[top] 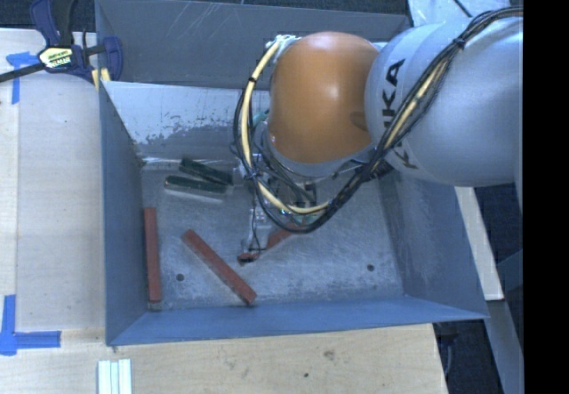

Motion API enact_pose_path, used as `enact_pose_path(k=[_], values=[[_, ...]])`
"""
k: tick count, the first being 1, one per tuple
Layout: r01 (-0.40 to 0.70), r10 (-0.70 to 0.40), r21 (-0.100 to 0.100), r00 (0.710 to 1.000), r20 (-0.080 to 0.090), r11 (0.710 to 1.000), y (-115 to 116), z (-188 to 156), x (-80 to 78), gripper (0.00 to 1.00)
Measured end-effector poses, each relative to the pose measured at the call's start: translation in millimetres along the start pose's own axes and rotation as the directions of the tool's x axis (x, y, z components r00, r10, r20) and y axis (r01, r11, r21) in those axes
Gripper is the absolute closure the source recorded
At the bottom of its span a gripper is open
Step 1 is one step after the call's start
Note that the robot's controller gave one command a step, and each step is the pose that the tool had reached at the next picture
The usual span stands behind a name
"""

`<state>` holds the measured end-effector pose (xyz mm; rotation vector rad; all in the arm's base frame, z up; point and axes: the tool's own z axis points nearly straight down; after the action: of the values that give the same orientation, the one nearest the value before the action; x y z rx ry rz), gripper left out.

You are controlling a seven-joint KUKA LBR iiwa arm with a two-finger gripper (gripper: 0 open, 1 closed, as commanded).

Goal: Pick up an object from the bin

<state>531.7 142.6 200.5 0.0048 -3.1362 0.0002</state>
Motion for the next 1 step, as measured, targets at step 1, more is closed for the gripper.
enact_pose_path(k=[1], values=[[-0.003,0.003,-0.001,1.0,0.008,1.0,-0.7,-4.4,-1.8,0.0]])
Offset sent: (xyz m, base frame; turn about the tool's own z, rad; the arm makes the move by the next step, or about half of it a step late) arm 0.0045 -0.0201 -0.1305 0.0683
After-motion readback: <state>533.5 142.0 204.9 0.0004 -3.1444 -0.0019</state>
